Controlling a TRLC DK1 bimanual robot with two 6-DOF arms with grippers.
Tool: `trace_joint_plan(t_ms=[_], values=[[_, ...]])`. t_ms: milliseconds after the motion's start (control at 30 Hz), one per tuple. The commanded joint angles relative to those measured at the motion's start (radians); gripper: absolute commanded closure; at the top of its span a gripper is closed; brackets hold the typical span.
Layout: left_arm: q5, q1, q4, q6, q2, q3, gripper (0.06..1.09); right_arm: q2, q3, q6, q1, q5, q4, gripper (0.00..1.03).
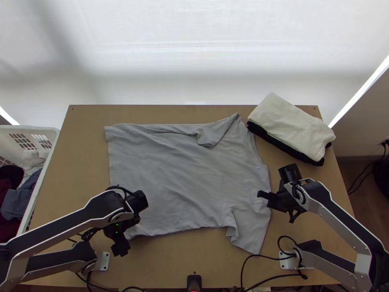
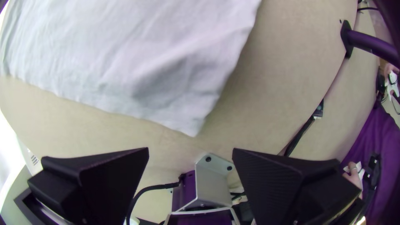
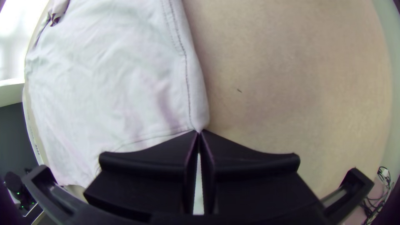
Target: Fold the t-shirt
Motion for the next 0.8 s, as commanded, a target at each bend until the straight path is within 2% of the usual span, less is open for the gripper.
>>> trace_joint_plan(t_ms=[0, 600, 767], values=[[0.007, -0.019, 0.026, -0.018, 0.045, -0.042, 0.11, -0.014, 0.015, 0.015, -0.015, -0.003, 0.005, 1.0], [0.005, -0.044, 0.134, -0.053, 0.218, -0.08, 0.11, -0.014, 0.023, -0.002, -0.03, -0.003, 0.005, 1.0], [-0.004, -0.041, 0.152, -0.041, 0.241, -0.083, 0.2, -0.021, 0.014, -0.008, -0.036, -0.003, 0.005, 1.0]])
